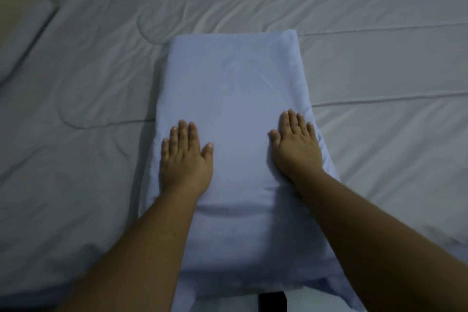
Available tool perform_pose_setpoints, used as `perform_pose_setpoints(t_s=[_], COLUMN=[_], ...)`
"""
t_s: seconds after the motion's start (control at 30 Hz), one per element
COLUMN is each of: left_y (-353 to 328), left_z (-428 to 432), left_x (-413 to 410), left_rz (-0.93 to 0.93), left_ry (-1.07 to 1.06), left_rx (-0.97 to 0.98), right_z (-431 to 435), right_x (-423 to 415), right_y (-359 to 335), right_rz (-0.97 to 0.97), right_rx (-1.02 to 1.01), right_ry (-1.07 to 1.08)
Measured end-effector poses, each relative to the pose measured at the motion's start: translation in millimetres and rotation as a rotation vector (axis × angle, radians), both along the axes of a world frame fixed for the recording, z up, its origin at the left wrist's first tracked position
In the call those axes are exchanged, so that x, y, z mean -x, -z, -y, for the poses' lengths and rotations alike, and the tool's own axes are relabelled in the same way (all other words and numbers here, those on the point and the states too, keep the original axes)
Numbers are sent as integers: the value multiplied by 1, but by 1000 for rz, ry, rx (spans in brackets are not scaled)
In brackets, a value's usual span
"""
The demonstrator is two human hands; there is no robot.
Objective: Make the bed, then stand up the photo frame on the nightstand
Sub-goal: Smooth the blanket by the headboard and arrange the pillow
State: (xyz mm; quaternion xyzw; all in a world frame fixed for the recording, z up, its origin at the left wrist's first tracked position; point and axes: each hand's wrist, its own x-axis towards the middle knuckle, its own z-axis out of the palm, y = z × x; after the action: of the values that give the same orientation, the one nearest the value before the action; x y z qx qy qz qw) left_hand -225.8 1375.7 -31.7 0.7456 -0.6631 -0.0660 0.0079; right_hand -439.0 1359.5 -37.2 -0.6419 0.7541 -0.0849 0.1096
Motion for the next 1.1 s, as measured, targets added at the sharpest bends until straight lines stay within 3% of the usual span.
perform_pose_setpoints(t_s=[0.27,0.5,0.8,1.0,1.1], left_y=[7,2,-38,-52,-20], left_z=[-79,-99,10,97,106], left_x=[-14,-19,-9,25,21], left_rz=[-11,-44,-163,-160,-60], left_ry=[41,41,28,102,93], left_rx=[21,-6,52,232,40], right_z=[-87,-108,6,91,104], right_x=[5,4,-14,-35,-22], right_y=[5,-3,-37,-54,-21], right_rz=[19,-19,-23,65,22], right_rx=[-9,-42,75,267,83], right_ry=[114,143,-55,-167,-180])
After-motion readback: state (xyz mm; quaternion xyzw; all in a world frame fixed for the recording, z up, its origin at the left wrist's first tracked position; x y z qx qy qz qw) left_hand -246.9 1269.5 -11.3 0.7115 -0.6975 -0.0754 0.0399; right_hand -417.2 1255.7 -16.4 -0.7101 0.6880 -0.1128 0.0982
